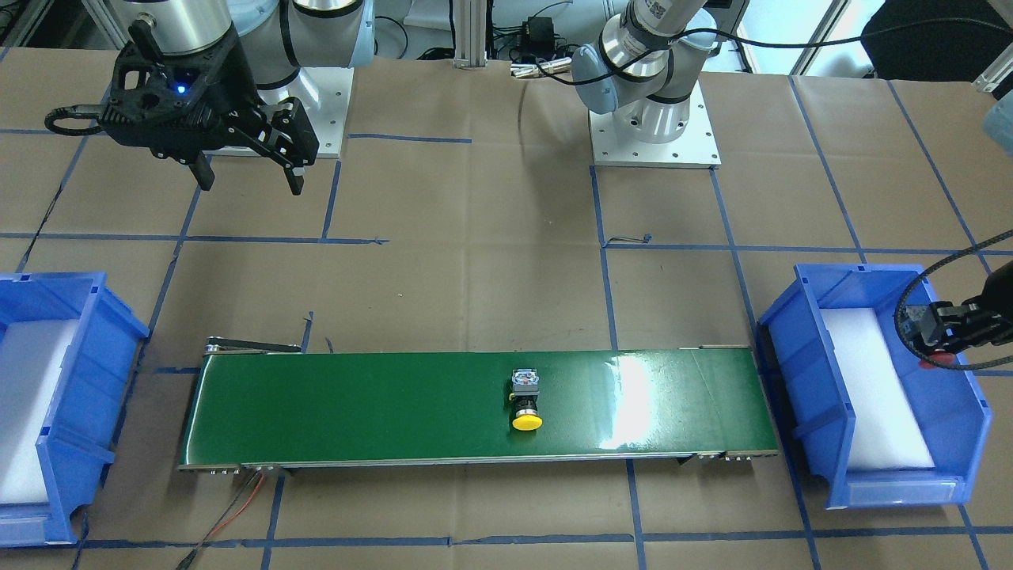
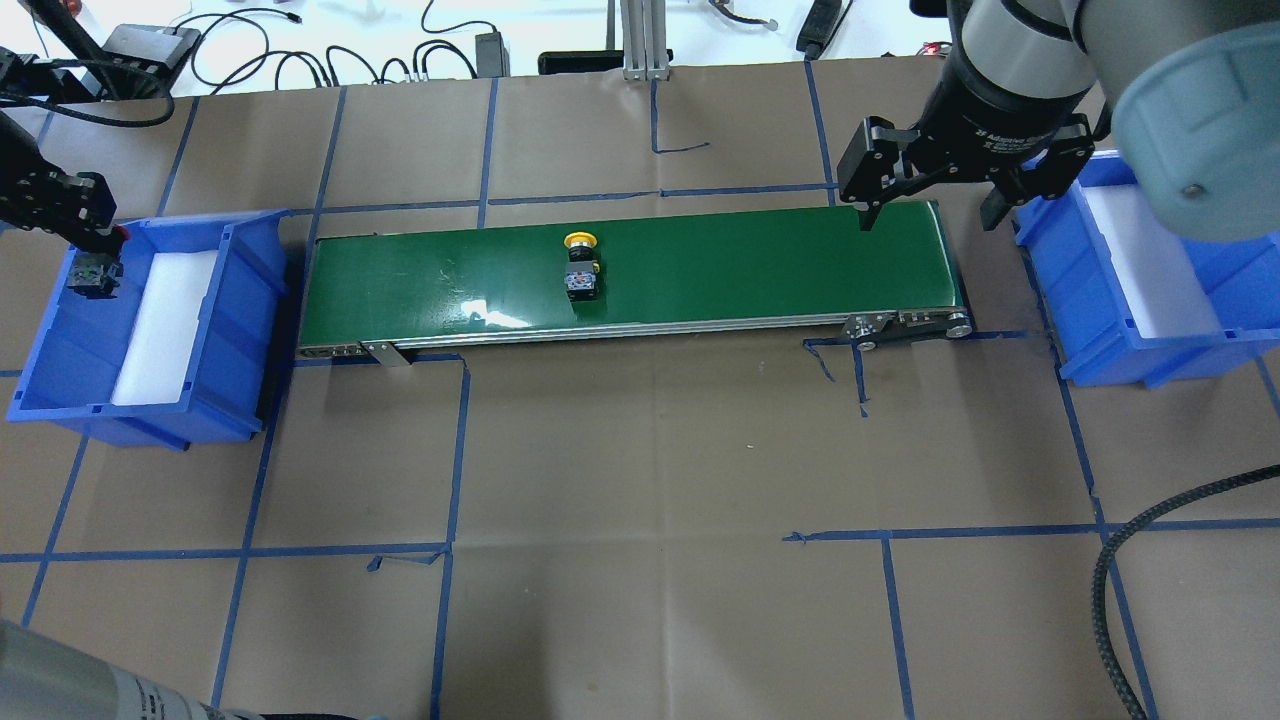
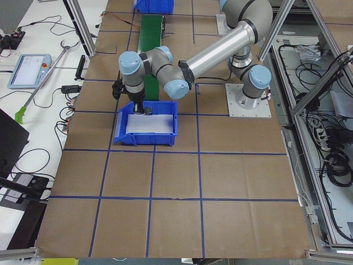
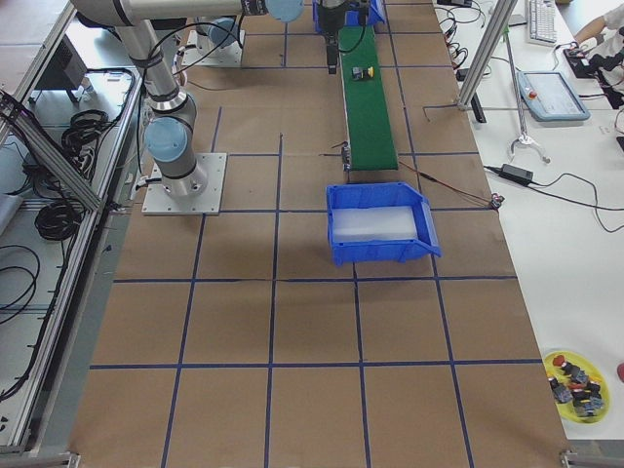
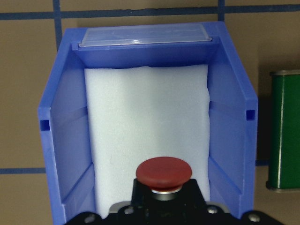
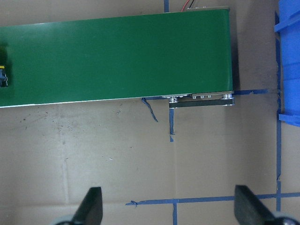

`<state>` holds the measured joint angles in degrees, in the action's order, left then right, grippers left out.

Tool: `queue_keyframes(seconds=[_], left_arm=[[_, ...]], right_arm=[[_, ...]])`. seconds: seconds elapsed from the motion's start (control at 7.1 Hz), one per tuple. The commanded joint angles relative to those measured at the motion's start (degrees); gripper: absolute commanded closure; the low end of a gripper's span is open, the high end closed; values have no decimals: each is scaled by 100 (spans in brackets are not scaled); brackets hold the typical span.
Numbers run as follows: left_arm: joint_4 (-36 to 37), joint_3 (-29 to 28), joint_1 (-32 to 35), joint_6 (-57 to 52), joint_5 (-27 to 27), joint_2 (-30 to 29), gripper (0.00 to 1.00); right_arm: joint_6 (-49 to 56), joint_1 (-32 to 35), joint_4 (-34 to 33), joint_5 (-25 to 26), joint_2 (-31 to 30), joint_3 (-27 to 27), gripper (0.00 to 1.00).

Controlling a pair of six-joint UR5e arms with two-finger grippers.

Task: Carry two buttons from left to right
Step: 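Lift the red-capped button and carry it over the conveyor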

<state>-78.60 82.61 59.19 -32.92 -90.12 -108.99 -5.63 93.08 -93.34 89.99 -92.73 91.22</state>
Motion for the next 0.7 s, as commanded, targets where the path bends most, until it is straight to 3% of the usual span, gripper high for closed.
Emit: queue_keyframes(seconds=[0.0,0.28,0.56], left_arm=[[-243,-34,66,31,-58,150,100],[-279,-35,634,319,-67,203,100],[-279,-17,1223,1309,3,54,100]], right_arm=[[0,0,0,1,35,-17,0],[9,0,0,10,44,9,0],[9,0,-9,1,53,18,0]])
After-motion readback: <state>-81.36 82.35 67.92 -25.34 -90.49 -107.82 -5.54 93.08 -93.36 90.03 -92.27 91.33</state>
